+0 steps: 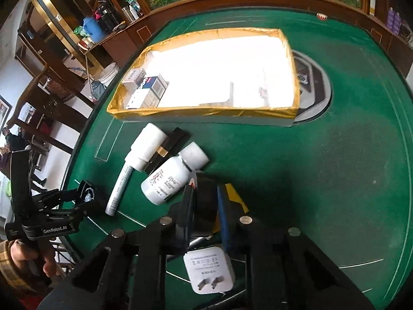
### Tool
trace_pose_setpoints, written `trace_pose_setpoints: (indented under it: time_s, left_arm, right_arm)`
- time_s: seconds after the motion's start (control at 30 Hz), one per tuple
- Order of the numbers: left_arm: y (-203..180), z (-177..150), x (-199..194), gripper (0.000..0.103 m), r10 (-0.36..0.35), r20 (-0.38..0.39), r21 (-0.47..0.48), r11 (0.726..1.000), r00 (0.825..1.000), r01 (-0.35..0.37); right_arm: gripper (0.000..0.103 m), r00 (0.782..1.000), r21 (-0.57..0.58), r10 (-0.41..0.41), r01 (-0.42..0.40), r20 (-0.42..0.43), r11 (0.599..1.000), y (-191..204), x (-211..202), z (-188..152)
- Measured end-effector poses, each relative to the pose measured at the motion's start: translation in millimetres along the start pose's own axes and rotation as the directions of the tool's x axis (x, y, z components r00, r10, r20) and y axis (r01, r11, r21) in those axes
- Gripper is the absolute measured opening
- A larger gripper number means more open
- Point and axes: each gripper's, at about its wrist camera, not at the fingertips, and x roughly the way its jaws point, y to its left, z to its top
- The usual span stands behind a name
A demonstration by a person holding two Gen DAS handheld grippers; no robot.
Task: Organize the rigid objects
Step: 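Grasp the black round object with the left tool while the right tool grasps the black tape roll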
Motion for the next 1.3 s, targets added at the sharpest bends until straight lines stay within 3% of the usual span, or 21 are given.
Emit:
trace_pose_setpoints:
  time_s: [0.63, 1.3]
  left_arm:
    - [-15, 39, -49, 0.074, -0.073, 0.104, 0.034, 0.997, 0.992, 0.07]
    - [-26, 48, -43, 0.074, -0.054, 0.075, 0.075, 0.996, 0.996, 0.049]
  right_arm:
    - [0.017, 0.995, 0.094, 0.037, -0.046, 0.095, 0.995, -18, -25, 18]
    - [0.017, 0.995, 0.098, 0.047, -0.056, 0.091, 0.994, -14, -19, 19]
